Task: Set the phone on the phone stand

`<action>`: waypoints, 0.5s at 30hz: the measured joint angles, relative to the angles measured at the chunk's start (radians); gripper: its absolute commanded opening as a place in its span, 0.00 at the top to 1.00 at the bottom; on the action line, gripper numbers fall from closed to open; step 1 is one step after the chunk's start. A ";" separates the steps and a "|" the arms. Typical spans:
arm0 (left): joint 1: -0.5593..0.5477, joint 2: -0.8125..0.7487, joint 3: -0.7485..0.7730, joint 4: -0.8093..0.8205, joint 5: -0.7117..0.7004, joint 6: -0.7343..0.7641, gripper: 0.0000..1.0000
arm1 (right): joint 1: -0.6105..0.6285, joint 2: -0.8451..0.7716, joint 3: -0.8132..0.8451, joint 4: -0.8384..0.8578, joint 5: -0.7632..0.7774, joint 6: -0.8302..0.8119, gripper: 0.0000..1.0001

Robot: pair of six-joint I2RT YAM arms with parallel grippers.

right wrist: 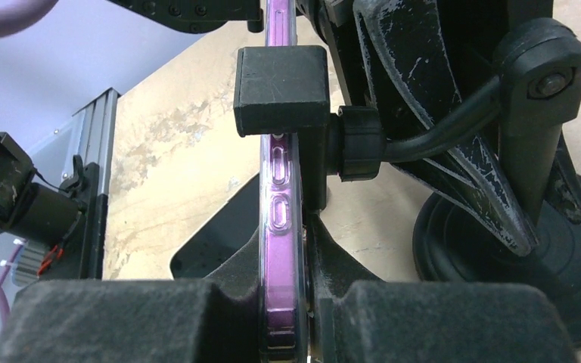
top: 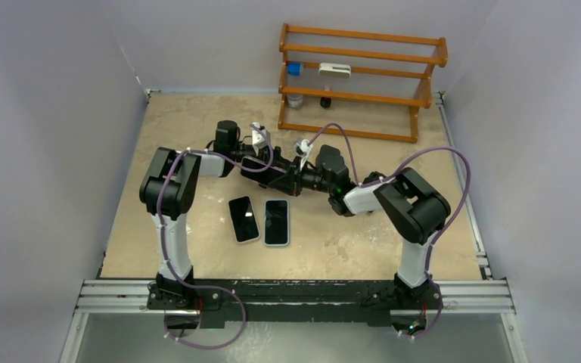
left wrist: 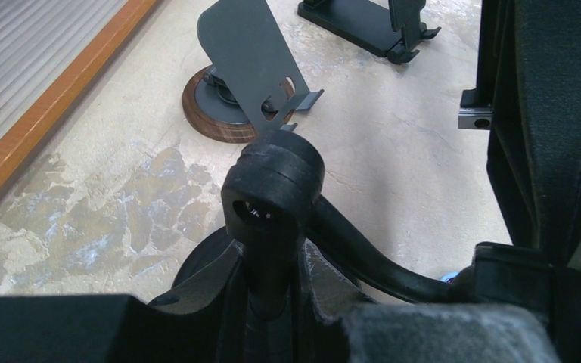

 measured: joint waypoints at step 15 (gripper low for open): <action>-0.008 -0.017 -0.041 0.072 -0.053 -0.055 1.00 | 0.011 -0.027 -0.023 -0.023 0.061 0.032 0.93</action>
